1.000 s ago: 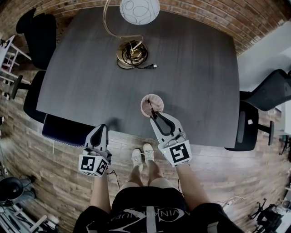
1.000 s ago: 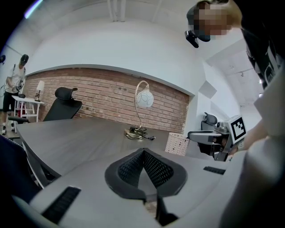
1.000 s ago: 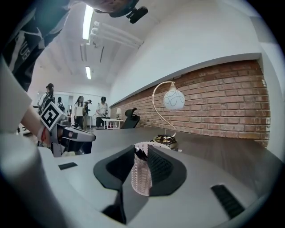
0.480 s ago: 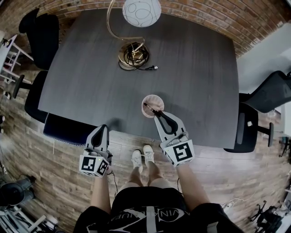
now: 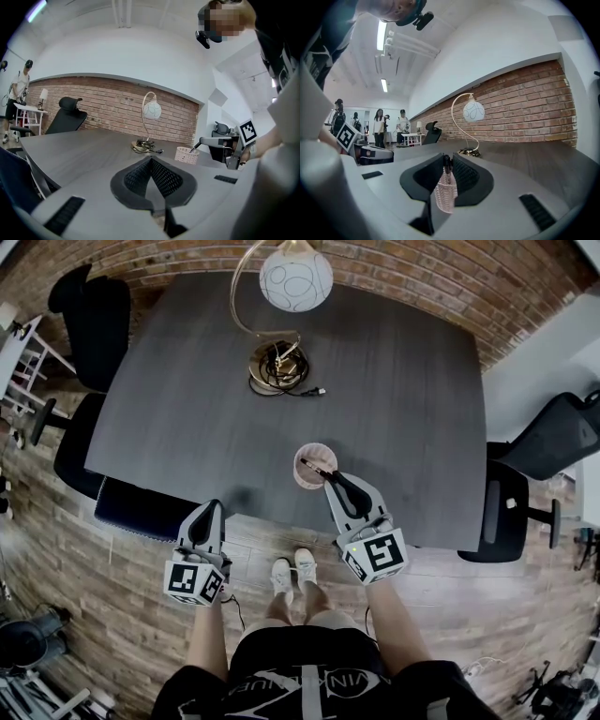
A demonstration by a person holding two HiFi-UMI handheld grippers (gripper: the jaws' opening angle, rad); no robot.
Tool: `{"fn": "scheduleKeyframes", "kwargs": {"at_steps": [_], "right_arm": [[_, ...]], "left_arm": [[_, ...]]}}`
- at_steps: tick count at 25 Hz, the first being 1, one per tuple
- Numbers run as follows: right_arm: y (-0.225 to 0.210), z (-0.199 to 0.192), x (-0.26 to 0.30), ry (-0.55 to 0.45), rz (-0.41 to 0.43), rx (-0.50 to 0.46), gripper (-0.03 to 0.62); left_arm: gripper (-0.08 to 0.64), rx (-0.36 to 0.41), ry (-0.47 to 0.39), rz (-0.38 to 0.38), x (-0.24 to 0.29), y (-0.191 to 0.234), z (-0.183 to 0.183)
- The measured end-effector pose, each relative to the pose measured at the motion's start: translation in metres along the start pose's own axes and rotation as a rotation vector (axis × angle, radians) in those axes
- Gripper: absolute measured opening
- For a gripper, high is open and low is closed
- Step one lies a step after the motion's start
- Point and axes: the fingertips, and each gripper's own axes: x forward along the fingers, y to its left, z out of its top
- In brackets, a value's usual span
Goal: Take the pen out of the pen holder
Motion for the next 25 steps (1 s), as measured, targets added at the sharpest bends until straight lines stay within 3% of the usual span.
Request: {"fn": "scheduleKeyframes", "kwargs": {"at_steps": [25], "right_arm": [[-0.007, 0.049, -0.029, -0.039, -0.025, 0.024, 0.067]], "left_arm": [[0.015, 0.021, -0.054, -0.028, -0.004, -0.004, 0.036]]}}
